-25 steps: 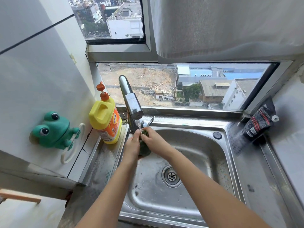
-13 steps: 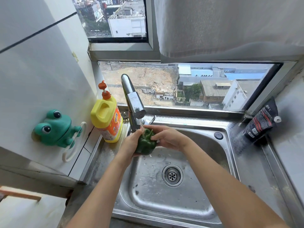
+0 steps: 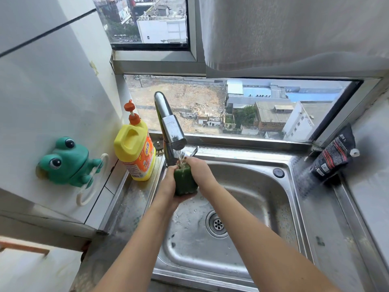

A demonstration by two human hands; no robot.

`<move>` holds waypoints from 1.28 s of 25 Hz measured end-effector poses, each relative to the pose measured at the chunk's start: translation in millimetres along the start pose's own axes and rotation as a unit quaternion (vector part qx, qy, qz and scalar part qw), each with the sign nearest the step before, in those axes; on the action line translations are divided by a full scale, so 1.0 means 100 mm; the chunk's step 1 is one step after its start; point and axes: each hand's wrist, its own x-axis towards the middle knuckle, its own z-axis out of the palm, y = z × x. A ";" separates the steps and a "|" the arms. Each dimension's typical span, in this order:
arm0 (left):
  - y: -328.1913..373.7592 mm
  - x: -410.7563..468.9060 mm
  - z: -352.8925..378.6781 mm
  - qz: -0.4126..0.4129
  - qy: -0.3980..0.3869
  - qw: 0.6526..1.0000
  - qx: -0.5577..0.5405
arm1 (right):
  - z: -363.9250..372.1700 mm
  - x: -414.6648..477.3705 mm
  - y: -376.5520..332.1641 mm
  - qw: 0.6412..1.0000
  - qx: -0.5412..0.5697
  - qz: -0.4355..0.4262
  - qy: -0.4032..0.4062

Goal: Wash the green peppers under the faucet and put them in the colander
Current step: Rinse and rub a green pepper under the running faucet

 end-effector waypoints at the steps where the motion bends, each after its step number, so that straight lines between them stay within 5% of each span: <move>1: 0.05 0.01 -0.01 -0.051 -0.013 0.996 -0.073 | 0.05 -0.05 0.03 0.998 -0.031 -0.050 0.012; 6: 0.22 0.09 -0.20 -0.156 -0.083 0.972 -0.154 | -0.06 -0.23 0.27 0.940 -0.212 -0.255 -0.078; 9: 0.26 0.11 -0.17 -0.118 -0.078 0.984 -0.110 | -0.06 -0.24 0.28 0.939 -0.200 -0.278 -0.008; 13: 0.15 0.13 -0.03 -0.015 -0.084 0.969 -0.233 | 0.14 -0.26 0.28 0.937 -0.083 -0.325 0.092; 18: 0.03 0.09 0.05 -0.020 -0.163 0.927 -0.338 | 0.17 -0.15 0.30 0.822 -0.226 -0.492 0.176; 19: 0.01 0.09 0.05 -0.019 -0.151 0.944 -0.293 | 0.13 -0.12 0.24 0.823 -0.270 -0.472 0.166; 21: -0.04 0.10 0.03 -0.027 -0.118 0.979 -0.167 | 0.07 -0.13 0.04 0.882 -0.315 -0.326 0.125; 24: 0.00 0.03 0.01 -0.055 -0.114 0.984 -0.128 | -0.07 -0.02 -0.20 0.959 -0.255 -0.120 -0.038; 26: 0.11 -0.03 -0.02 -0.077 -0.117 0.977 -0.158 | -0.14 -0.03 -0.25 0.965 -0.201 -0.127 -0.113; 29: 0.30 -0.08 -0.04 -0.141 -0.129 0.961 -0.200 | -0.19 -0.10 -0.13 0.953 -0.176 -0.214 -0.120; 32: 0.30 -0.05 -0.10 -0.174 -0.146 0.958 -0.176 | -0.28 -0.11 -0.06 0.951 -0.162 -0.187 -0.184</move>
